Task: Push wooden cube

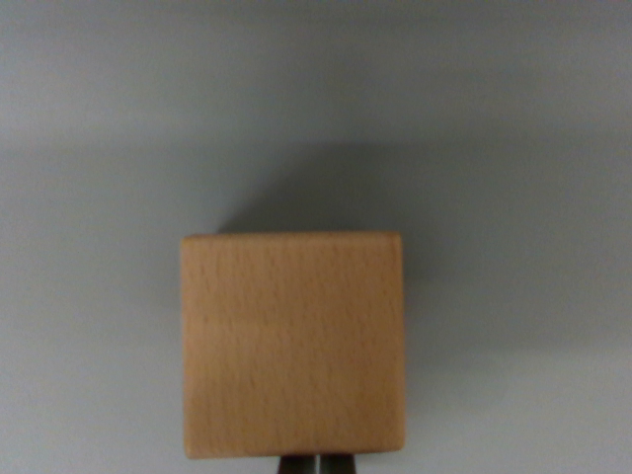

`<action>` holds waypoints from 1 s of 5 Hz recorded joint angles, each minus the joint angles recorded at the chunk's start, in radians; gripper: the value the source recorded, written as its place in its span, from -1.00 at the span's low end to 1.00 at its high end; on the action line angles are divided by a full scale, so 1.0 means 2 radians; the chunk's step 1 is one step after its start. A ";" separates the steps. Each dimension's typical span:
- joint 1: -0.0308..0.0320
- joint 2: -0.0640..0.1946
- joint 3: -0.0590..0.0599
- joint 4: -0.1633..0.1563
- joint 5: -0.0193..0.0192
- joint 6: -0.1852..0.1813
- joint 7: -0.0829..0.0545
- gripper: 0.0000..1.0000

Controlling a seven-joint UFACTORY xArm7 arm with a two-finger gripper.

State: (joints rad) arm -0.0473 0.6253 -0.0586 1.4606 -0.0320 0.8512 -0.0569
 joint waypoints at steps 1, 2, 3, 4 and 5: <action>0.0000 0.011 0.001 0.017 0.0009 0.007 0.000 1.00; 0.0000 0.011 0.001 0.017 0.0009 0.007 0.000 1.00; 0.0000 0.019 0.001 0.032 0.0016 0.012 0.000 1.00; 0.0000 0.019 0.001 0.032 0.0016 0.012 0.000 1.00; 0.0000 0.027 0.001 0.044 0.0022 0.017 0.000 1.00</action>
State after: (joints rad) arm -0.0472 0.6790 -0.0556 1.5478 -0.0277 0.8848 -0.0568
